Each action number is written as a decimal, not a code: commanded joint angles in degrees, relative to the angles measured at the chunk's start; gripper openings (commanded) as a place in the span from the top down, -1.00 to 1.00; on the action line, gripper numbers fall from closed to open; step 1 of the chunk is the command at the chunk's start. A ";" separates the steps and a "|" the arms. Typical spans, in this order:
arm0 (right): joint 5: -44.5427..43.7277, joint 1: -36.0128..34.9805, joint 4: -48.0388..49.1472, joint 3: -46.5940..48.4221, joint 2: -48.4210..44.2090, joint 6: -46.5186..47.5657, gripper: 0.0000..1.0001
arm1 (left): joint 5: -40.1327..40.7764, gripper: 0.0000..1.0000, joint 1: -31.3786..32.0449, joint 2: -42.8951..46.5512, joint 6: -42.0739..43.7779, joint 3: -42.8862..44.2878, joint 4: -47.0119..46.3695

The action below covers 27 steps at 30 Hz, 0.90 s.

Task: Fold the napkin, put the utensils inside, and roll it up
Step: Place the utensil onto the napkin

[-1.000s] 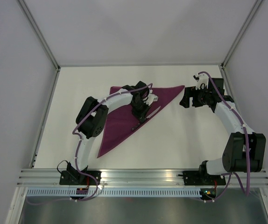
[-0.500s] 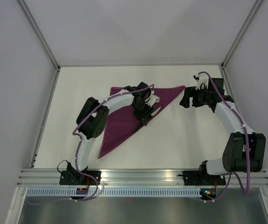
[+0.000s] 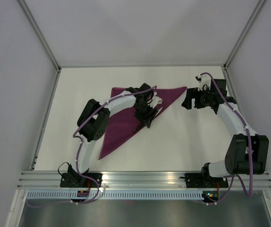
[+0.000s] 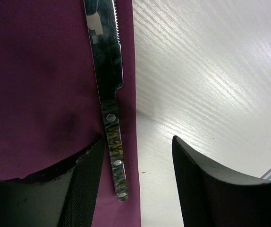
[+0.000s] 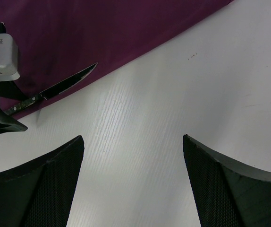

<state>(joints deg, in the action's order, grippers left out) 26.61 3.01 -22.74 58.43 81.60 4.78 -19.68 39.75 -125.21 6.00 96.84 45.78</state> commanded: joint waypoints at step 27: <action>-2.88 0.86 2.53 -0.51 1.89 -0.99 -0.80 | 0.78 -0.36 0.16 9.28 -0.11 1.51 -0.51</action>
<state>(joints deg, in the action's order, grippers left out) 24.51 3.44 -21.98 58.41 83.22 4.51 -18.76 39.68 -120.27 6.00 97.12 45.89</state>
